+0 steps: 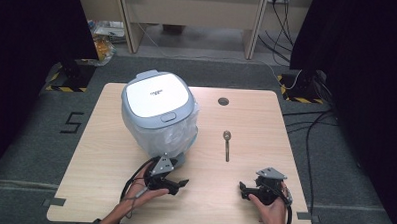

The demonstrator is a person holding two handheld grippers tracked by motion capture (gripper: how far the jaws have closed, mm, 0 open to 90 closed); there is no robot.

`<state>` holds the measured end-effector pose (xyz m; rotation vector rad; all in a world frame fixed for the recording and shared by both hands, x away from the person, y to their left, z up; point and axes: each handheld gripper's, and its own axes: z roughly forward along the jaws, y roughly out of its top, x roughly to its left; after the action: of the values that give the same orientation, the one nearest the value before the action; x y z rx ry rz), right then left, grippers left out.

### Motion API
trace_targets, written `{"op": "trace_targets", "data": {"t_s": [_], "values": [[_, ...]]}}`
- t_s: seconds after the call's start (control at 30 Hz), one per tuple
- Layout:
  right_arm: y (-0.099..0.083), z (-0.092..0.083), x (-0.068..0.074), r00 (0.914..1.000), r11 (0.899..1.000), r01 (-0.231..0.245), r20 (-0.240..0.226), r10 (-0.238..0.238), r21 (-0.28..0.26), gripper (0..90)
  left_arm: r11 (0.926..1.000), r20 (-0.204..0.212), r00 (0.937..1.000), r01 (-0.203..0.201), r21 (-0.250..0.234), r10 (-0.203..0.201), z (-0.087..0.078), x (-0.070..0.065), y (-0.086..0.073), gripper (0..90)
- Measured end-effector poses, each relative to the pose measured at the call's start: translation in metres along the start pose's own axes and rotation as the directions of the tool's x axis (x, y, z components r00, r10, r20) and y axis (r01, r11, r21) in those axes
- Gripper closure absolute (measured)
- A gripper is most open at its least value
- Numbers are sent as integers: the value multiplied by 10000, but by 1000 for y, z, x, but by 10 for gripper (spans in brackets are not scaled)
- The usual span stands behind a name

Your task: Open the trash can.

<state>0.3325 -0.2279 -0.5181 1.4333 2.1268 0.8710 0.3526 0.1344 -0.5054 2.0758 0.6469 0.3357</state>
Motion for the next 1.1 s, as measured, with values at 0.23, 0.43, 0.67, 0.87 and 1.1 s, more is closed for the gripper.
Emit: {"op": "trace_targets", "data": {"t_s": [0.23,0.43,0.67,0.87,1.1], "values": [[0,0,0,10000,10000,4,1,-4,-4,18,9989,-559,9976,-390,244,403,4,-2,0,175],[0,0,0,10000,10000,6,1,-6,-2,18,9975,-828,9943,-658,265,678,6,-1,-3,175],[0,0,0,10000,10000,-2,2,2,-2,18,9928,-1095,9875,-1087,497,1136,8,-5,-4,181],[0,0,0,10000,10000,5,1,-5,-4,18,9944,-1022,9896,-969,433,1009,8,-4,-5,189],[0,0,0,10000,10000,-3,2,3,-1,18,9931,-970,9891,-1068,494,1112,9,-3,-5,190]]}}
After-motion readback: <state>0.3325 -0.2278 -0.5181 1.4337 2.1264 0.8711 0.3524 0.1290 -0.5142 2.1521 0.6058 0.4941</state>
